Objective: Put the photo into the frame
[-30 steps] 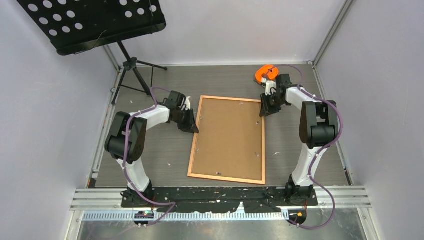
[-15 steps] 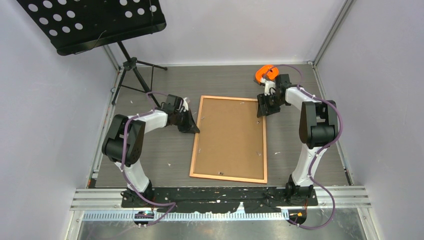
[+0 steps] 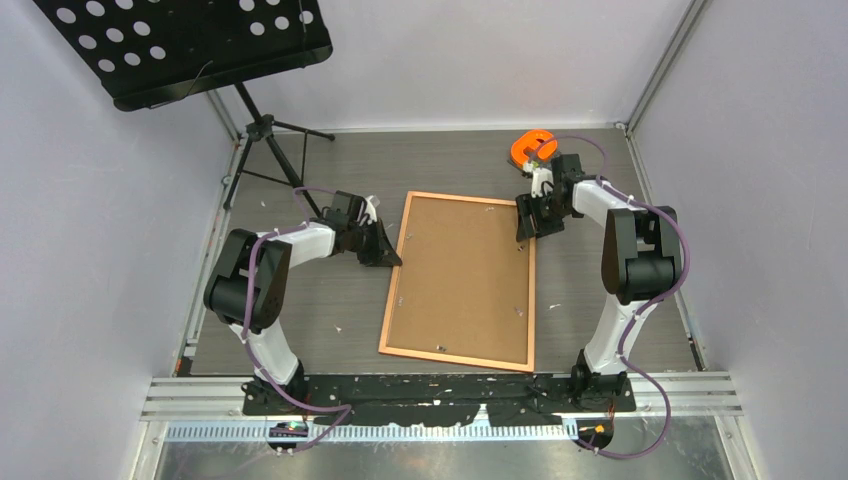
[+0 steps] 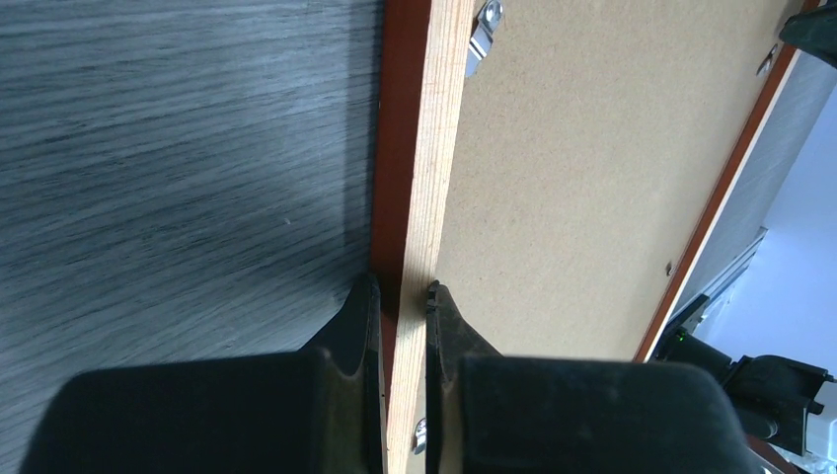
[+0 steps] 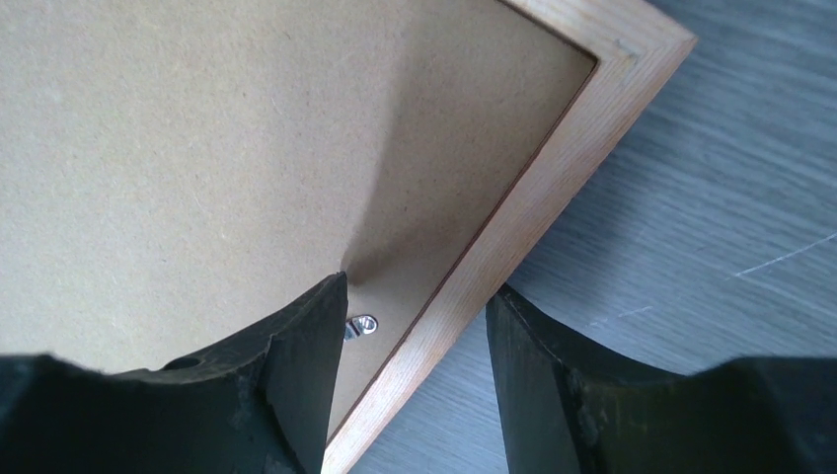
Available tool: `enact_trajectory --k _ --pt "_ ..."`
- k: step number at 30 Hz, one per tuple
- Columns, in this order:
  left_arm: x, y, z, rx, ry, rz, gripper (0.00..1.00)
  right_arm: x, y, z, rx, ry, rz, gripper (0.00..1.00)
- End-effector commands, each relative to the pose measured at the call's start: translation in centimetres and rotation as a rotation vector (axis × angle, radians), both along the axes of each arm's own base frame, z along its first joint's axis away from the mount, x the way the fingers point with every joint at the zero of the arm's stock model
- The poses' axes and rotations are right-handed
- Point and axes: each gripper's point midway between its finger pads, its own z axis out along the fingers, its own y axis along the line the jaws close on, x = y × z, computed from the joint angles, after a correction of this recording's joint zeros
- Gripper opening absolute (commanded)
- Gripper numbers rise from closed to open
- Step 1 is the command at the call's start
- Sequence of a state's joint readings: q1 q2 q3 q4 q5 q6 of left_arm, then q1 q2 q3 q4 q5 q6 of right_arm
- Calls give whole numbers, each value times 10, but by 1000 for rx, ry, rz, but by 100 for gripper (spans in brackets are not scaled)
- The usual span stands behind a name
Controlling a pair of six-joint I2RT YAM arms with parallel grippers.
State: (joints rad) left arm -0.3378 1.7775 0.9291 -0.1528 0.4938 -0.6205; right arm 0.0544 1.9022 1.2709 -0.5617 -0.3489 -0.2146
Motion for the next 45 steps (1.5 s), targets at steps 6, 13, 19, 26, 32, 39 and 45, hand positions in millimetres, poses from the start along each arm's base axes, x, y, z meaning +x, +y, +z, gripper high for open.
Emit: enact_trajectory --k 6,13,19,26,32,39,45 --pt "-32 5 -37 55 136 9 0 -19 10 4 19 42 7 61" --pt "-32 5 -38 57 135 9 0 -23 8 5 8 54 2 68" --pt "-32 5 -38 58 135 8 0 -29 1 1 -19 72 -12 72" --pt "-32 6 -36 58 122 10 0 -29 -23 -1 -78 73 -74 73" --pt "-32 6 -36 58 123 12 0 -32 -24 -2 -60 84 -84 73" --pt "-31 5 -36 56 126 9 0 -32 -15 -7 -9 110 -98 72" --pt "-31 5 -38 56 133 9 0 -29 -9 -6 -4 110 -106 72"
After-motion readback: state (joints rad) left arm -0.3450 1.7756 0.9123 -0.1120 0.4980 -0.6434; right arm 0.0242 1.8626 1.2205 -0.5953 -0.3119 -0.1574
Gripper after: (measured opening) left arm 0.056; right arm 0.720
